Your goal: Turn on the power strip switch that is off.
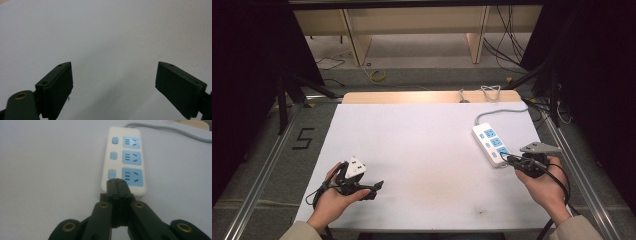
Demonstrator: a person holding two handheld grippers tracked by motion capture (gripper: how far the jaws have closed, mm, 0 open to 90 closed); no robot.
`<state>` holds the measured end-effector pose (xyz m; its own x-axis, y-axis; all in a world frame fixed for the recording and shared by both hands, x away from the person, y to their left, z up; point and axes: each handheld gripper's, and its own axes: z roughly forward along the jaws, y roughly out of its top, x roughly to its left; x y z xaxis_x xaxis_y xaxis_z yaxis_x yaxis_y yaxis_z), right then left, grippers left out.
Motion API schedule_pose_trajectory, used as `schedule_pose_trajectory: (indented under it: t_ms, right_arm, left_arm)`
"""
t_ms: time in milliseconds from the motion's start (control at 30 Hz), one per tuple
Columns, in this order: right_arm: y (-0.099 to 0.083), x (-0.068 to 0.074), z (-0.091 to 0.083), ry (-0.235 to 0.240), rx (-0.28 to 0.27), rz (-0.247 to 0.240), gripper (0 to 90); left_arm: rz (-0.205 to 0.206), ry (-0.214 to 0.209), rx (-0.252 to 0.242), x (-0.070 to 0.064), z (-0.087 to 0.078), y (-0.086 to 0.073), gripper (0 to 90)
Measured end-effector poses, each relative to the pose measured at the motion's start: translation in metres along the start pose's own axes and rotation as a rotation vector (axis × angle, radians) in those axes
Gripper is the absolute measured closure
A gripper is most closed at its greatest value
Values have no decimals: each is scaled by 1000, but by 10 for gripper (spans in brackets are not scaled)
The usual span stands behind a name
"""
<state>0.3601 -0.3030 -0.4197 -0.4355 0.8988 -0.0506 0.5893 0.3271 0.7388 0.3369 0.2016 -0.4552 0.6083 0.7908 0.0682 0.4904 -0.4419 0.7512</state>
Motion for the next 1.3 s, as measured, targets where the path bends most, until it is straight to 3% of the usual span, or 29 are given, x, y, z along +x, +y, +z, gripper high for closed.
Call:
schedule_pose_trajectory:
  t_ms: [1300]
  right_arm:
    - [12, 0, 11, -1, 17, -9, 900]
  left_arm:
    - [0, 4, 1, 0, -1, 0, 143]
